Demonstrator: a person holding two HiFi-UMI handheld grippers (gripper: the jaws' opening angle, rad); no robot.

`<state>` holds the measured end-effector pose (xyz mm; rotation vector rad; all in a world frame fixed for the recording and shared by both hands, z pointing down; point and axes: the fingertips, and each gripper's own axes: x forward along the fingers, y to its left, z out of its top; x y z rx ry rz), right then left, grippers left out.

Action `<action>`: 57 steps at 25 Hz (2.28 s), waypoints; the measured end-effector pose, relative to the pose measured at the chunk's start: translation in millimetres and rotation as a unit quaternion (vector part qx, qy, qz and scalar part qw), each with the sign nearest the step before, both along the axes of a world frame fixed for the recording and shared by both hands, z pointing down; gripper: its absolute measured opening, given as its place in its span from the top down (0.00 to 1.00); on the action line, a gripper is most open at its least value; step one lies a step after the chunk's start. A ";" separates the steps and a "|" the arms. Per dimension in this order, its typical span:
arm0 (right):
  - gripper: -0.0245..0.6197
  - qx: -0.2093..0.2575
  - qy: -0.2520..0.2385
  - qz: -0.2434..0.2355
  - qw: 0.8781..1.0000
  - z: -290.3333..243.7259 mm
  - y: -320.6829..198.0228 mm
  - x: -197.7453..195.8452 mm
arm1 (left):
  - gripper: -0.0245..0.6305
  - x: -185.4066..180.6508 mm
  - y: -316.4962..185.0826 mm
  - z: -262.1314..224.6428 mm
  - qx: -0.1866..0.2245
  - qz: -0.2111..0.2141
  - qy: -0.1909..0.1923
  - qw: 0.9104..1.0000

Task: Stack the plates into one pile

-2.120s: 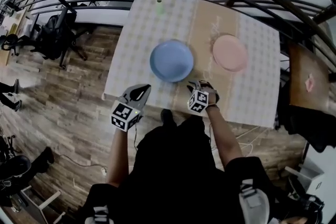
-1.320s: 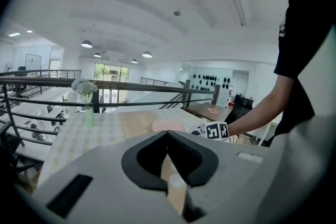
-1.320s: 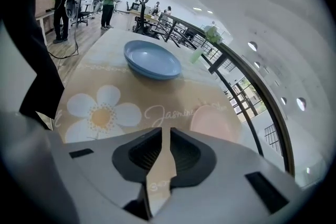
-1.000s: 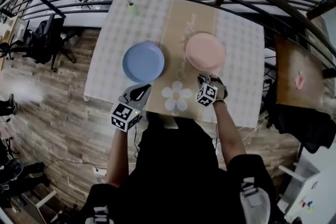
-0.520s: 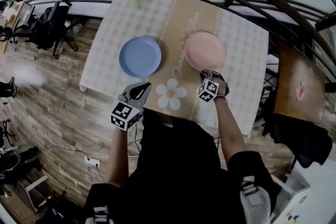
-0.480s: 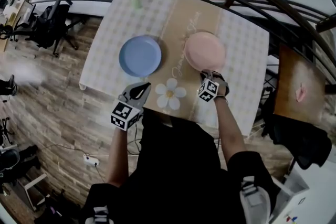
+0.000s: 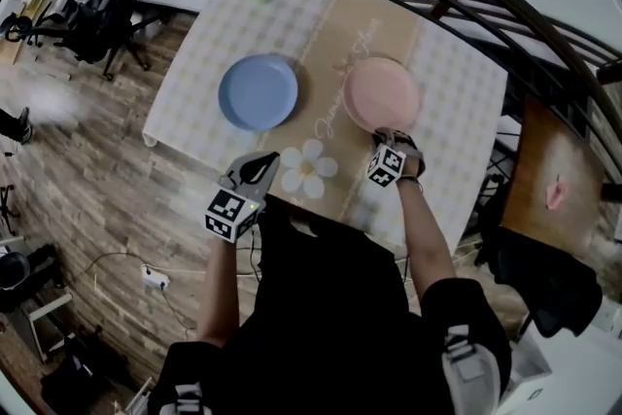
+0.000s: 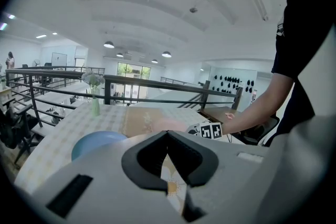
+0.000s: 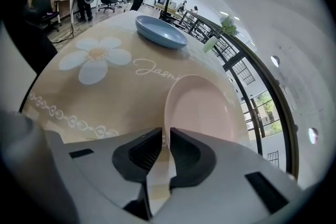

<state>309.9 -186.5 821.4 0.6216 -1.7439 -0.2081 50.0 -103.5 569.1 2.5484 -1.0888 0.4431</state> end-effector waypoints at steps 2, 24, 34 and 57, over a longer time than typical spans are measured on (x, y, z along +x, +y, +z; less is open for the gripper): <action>0.89 -0.002 0.001 -0.007 1.000 5.2 -1.4 -0.5 | 0.96 2.3 3.2 3.1 -0.003 -0.006 -0.001 1.000; 0.94 0.026 0.024 -0.057 0.998 13.7 -12.3 -6.8 | 0.96 -0.8 29.9 8.8 -0.011 -0.046 -0.038 0.998; 0.94 0.040 0.027 -0.057 0.997 2.3 -13.7 -11.0 | 0.96 -5.5 34.0 4.7 -0.004 -0.045 -0.035 0.998; 0.94 0.067 0.048 -0.032 0.996 -31.0 -17.5 -57.5 | 0.96 -66.7 22.9 -3.1 0.004 -0.019 -0.017 1.000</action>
